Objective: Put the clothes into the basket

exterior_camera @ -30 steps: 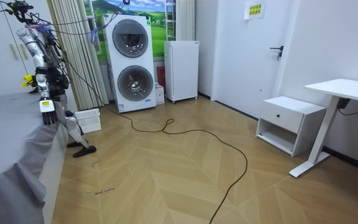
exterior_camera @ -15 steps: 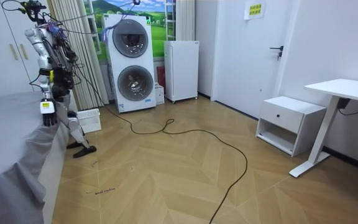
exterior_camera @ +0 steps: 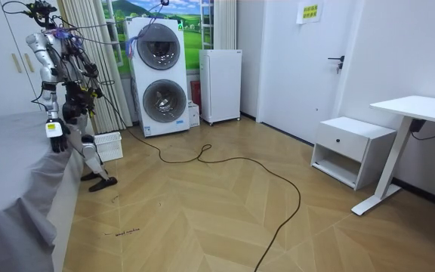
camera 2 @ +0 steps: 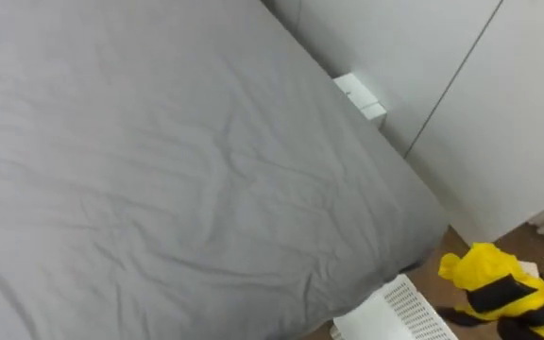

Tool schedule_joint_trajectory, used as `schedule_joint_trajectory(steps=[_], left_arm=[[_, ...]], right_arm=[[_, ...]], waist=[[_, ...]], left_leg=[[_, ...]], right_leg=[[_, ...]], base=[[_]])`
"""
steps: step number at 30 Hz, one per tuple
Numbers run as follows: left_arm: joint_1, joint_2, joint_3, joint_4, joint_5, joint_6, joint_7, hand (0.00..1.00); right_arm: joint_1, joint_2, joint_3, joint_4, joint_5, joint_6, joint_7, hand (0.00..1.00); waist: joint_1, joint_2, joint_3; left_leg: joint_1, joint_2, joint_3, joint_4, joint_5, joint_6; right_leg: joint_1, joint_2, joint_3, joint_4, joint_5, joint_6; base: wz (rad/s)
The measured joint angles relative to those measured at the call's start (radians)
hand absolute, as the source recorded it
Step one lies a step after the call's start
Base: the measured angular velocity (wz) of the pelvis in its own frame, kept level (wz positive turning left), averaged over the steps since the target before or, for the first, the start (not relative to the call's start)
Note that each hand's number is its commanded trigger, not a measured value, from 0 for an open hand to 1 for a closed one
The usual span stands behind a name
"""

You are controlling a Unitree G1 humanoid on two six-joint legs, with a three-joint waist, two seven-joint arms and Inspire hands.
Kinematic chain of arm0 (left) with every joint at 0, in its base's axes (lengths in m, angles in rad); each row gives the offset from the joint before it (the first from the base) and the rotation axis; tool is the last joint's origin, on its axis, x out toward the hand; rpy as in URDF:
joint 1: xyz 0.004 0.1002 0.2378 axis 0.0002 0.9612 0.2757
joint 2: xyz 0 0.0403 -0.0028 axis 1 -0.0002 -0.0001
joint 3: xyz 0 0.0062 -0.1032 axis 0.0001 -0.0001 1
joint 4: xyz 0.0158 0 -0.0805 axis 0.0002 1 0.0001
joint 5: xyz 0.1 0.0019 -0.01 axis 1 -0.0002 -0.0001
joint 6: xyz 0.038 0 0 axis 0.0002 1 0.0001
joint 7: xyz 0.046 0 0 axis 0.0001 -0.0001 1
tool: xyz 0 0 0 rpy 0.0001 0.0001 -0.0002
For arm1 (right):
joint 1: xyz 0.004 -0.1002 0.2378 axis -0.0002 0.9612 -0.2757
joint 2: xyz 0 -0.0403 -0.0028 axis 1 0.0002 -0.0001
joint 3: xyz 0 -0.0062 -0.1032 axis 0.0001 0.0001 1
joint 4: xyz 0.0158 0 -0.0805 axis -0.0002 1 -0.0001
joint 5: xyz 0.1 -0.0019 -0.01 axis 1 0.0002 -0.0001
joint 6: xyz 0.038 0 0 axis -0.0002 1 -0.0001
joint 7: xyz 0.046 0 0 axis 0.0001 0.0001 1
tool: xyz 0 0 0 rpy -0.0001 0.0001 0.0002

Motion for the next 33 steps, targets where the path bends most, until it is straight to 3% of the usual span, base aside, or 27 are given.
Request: schedule_joint_trajectory(steps=[3, 5, 6, 13, 20, 24, 25, 27, 28, 33], left_arm=[[-0.008, 0.0, -0.021, 0.0, 0.0, 0.0, 0.0, 0.0], [-0.026, -0.001, -0.079, 0.01, -0.001, 0.0, 0.0, 0.0], [-0.032, 0.0, -0.091, 0.012, -0.001, 0.0, 0.0, 0.0], [-0.1, -0.002, -0.16, 0.05, -0.015, -0.003, 0.006, 0.0], [-0.214, -0.002, -0.215, 0.142, -0.053, -0.011, 0.009, 0.0], [-0.231, -0.001, -0.215, 0.149, -0.074, -0.03, 0.01, 0.0], [-0.238, -0.001, -0.215, 0.149, -0.073, -0.031, 0.01, 0.0], [-0.248, -0.001, -0.215, 0.148, -0.073, -0.032, 0.01, 0.0], [-0.247, -0.001, -0.219, 0.147, -0.073, -0.038, 0.01, 0.0], [-0.251, -0.001, -0.222, 0.145, -0.071, -0.064, 0.009, 0.0]], right_arm=[[-0.056, -0.014, 0.0, 0.03, -0.009, 0.0, 0.001, 1.0], [-0.117, -0.031, 0.0, 0.079, -0.013, -0.005, -0.007, 1.0], [-0.135, -0.033, 0.0, 0.094, -0.013, -0.005, -0.009, 1.0], [-0.251, -0.071, 0.007, 0.171, -0.013, -0.013, -0.078, 1.0], [-0.399, -0.075, 0.023, 0.366, -0.001, -0.036, -0.081, 1.0], [-0.426, -0.076, 0.025, 0.408, -0.005, -0.037, -0.08, 1.0], [-0.426, -0.078, 0.026, 0.412, -0.005, -0.037, -0.079, 0.82], [-0.43, -0.085, 0.036, 0.433, -0.006, -0.038, -0.079, 0.21], [-0.439, -0.087, 0.036, 0.452, -0.006, -0.038, -0.08, 0.0], [-0.452, -0.103, 0.036, 0.496, -0.012, -0.047, -0.086, 0.0]], waist=[[-0.004, 0.032, 0.0011], [-0.02, 0.064, -0.001], [-0.024, 0.07, -0.0012], [-0.012, 0.139, -0.0014], [0.03, 0.151, -0.0018], [0.044, 0.154, -0.0019], [0.052, 0.155, -0.0016], [0.064, 0.158, -0.001], [0.064, 0.158, -0.0007], [0.066, 0.165, 0.0001]], left_leg=[[-0.042, -0.004, 0.02, 0.012, -0.004, 0.011], [-0.087, -0.008, 0.021, 0.015, 0.0, 0.023], [-0.098, -0.012, 0.022, 0.015, 0.002, 0.024], [-0.195, -0.043, 0.03, 0.018, 0.012, 0.043], [-0.273, -0.058, 0.049, 0.02, 0.021, 0.051], [-0.311, -0.059, 0.045, 0.035, 0.023, 0.053], [-0.317, -0.059, 0.043, 0.04, 0.023, 0.053], [-0.324, -0.059, 0.038, 0.049, 0.023, 0.053], [-0.325, -0.059, 0.033, 0.048, 0.023, 0.053], [-0.341, -0.059, 0.018, 0.048, 0.025, 0.055]], right_leg=[[-0.048, -0.004, 0.001, 0.015, 0.007, 0.002], [-0.092, -0.007, 0.016, 0.019, 0.011, 0.012], [-0.104, -0.006, 0.023, 0.022, 0.012, 0.015], [-0.229, -0.019, 0.034, 0.073, 0.011, 0.029], [-0.336, -0.027, 0.048, 0.129, 0.0, 0.035], [-0.375, -0.037, 0.045, 0.155, -0.007, 0.035], [-0.38, -0.038, 0.042, 0.156, -0.006, 0.034], [-0.382, -0.04, 0.033, 0.156, -0.007, 0.033], [-0.382, -0.044, 0.024, 0.155, -0.01, 0.031], [-0.394, -0.055, 0.0, 0.156, -0.017, 0.029]], base=[[-0.16], [0.02], [-0.06], [-0.07], [-0.02], [0.07], [0.09], [0.12], [0.21], [0.15]])
